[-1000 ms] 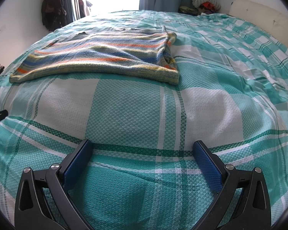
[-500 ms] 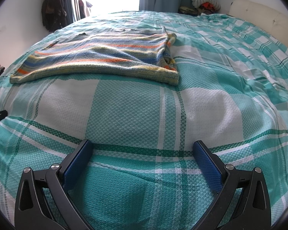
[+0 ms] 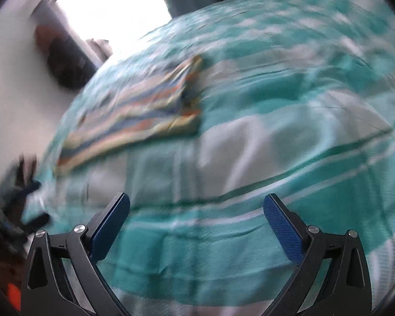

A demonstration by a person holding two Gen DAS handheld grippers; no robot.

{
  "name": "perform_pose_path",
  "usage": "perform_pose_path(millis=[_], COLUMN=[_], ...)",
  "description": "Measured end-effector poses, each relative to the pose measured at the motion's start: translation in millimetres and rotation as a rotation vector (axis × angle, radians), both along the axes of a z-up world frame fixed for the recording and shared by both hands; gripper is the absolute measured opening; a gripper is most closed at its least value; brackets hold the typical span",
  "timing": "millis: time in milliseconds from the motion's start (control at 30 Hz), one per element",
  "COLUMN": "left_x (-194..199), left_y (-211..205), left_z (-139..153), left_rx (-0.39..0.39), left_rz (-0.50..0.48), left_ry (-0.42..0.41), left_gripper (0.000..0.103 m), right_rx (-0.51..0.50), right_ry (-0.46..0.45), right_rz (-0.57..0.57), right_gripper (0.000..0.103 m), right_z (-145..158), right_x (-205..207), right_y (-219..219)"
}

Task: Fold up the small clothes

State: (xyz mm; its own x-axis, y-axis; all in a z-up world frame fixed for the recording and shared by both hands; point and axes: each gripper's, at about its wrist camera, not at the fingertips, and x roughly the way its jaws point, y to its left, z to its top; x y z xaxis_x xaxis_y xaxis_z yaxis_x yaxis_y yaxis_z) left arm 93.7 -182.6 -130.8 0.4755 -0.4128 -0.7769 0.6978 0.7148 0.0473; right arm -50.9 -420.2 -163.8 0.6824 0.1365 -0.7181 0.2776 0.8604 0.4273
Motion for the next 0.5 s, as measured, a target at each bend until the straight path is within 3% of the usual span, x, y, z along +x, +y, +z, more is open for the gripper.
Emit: perform_pose_path(millis=[100,233,300,333,367,400,500], left_x=[24.2,58.3,63.4,63.4,65.4,69.2,76.4], left_y=[-63.3,-119.7,-133.0,-134.3,-134.3,-132.6,-120.7], left_z=[-11.0,-52.9,-71.2,-71.9,-71.0,-68.6,-58.5], left_rx=[0.03,0.13,0.163,0.147,0.121,0.107,0.018], left_rz=[-0.086,-0.115,-0.139,-0.146,-0.149,-0.134,-0.09], left_ry=[-0.013,0.081,0.096,0.086,0.091,0.098,0.137], left_gripper=[0.084,0.073,0.062,0.056,0.029,0.011,0.01], right_rx=[0.045,0.041,0.063,0.069,0.066,0.058,0.037], right_ry=[-0.046,-0.061,-0.067,-0.069,-0.071,-0.072,-0.056], right_rz=[-0.078,-0.086,-0.072,-0.05,-0.029,0.003,0.098], right_gripper=[0.102,0.102,0.102,0.102,0.102,0.102,0.102], right_z=[9.5,13.7,15.6,18.5,21.7,25.9,37.9], right_x=[-5.1,-8.3,-7.3,-1.2,1.9,10.5,58.5], right_y=[-26.3,-41.6,-46.3,-50.4,-55.4,-61.1,-76.1])
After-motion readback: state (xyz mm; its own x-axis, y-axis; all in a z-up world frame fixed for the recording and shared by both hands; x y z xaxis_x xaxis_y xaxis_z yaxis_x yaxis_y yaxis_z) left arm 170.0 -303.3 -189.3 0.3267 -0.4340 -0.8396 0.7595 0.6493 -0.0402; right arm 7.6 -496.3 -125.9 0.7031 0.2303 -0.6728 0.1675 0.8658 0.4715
